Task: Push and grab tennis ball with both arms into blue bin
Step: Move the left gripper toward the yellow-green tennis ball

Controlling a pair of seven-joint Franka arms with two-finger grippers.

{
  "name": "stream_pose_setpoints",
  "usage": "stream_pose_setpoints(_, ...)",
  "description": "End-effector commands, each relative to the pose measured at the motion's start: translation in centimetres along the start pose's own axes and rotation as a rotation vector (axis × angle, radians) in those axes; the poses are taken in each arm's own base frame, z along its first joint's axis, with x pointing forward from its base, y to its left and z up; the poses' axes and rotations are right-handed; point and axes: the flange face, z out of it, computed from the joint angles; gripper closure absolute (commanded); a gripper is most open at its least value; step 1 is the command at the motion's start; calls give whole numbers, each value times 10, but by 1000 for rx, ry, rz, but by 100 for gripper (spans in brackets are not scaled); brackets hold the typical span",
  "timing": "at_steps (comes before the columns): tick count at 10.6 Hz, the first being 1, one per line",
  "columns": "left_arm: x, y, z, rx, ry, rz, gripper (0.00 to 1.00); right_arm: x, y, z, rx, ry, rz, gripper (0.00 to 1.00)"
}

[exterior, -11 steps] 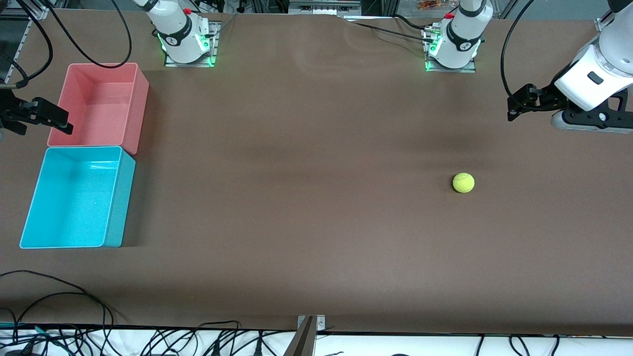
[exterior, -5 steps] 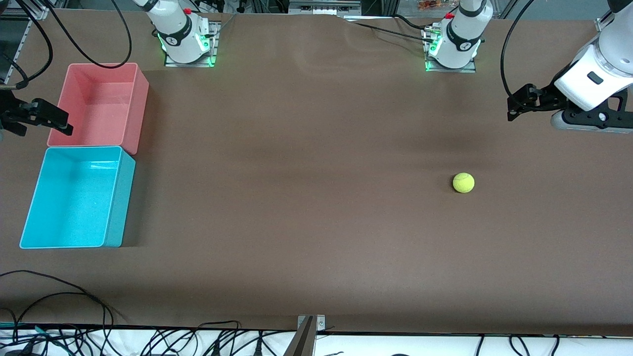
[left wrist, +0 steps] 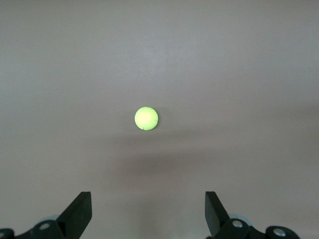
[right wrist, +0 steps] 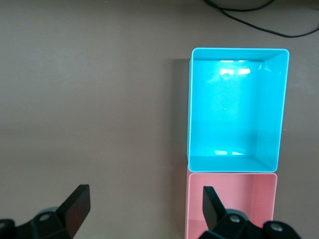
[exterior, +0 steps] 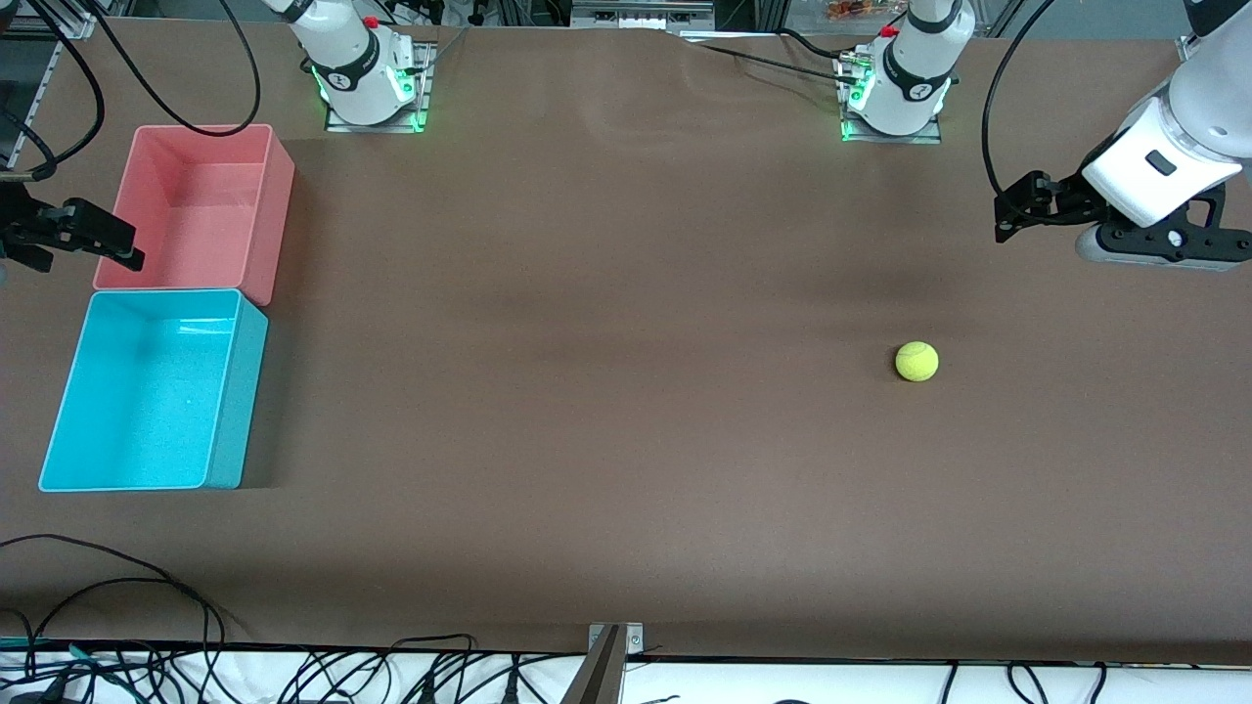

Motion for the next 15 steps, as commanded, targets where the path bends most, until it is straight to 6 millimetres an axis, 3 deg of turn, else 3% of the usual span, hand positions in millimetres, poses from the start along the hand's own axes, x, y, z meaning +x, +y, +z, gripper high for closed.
stream_pose_setpoints(1, 2, -6, 4, 8, -5, 3, 0, 3, 2, -3, -16, 15, -9, 0)
stream_pose_setpoints(4, 6, -11, 22, 21, -19, -6, 0, 3, 0, -2, -13, 14, -11, 0)
stream_pose_setpoints(6, 4, -22, 18, 19, -10, -26, 0, 3, 0, -2, -15, 14, -12, 0)
stream_pose_setpoints(8, 5, -26, 42, 21, -51, -47, 0, 4, 0, 0, -16, 12, -12, 0)
stream_pose_setpoints(11, 8, -38, 57, 11, -33, -48, 0, 6, 1, 1, -15, 17, -11, 0)
stream_pose_setpoints(15, 16, -39, 90, 12, 16, -49, 0, 7, 0, 2, -12, 20, -13, 0)
